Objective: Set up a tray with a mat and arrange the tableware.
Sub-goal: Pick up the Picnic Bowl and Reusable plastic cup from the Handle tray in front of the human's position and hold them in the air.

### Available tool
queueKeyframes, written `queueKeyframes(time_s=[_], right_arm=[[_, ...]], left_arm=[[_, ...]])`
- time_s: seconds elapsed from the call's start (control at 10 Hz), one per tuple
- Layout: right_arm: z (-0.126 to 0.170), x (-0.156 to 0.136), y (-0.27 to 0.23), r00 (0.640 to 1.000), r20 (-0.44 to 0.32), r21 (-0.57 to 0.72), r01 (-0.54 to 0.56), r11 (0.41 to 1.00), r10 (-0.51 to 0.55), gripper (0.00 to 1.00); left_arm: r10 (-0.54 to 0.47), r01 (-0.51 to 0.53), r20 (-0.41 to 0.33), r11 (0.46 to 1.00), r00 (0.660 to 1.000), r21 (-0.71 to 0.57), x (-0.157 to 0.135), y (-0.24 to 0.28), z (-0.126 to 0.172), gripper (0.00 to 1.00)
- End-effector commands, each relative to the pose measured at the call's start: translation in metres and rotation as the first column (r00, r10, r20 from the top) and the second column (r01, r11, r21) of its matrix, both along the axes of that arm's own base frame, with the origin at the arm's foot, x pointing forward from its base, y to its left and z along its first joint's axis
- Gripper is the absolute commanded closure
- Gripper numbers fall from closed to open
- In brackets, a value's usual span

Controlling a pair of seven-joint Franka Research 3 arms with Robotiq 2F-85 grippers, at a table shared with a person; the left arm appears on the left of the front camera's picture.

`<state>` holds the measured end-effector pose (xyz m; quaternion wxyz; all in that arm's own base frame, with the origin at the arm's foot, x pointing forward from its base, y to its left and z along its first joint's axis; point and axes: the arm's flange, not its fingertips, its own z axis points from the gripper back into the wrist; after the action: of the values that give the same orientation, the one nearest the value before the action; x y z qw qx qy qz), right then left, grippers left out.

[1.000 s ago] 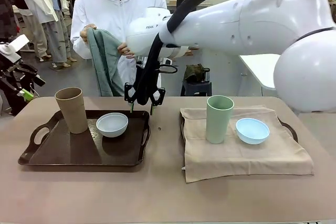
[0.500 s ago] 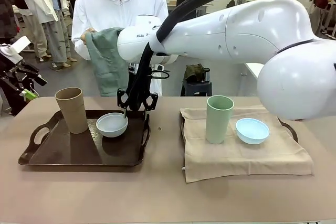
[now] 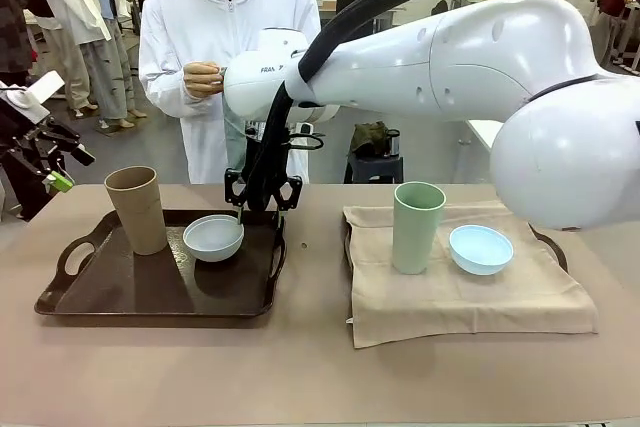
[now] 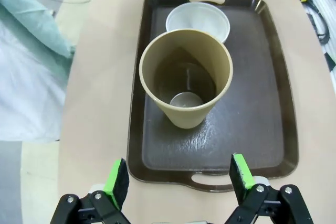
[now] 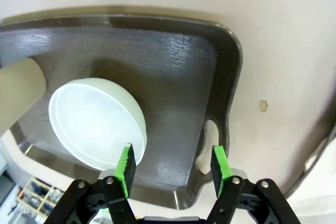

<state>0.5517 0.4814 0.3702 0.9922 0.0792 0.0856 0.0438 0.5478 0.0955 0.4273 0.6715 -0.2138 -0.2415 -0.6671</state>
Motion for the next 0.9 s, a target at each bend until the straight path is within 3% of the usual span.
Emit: queueKeyframes(time_s=[0.0,0.4,0.8], right_arm=[[0.003,-0.008,0.010,0.994,0.094,-0.064,0.064,0.996,-0.058,0.25],[-0.001,-0.015,0.017,0.989,0.131,-0.081,0.075,0.994,-0.064,0.25],[-0.017,-0.013,0.024,0.990,0.125,-0.101,0.086,0.991,-0.073,0.25]], left_arm=[[-0.056,0.056,-0.053,0.998,0.997,-0.007,0.005,0.005,-0.003,0.00],[-0.062,0.055,-0.122,0.997,0.991,-0.058,0.002,0.003,-0.029,0.00],[-0.050,0.030,-0.130,0.988,0.990,-0.149,-0.001,-0.008,-0.052,0.00]])
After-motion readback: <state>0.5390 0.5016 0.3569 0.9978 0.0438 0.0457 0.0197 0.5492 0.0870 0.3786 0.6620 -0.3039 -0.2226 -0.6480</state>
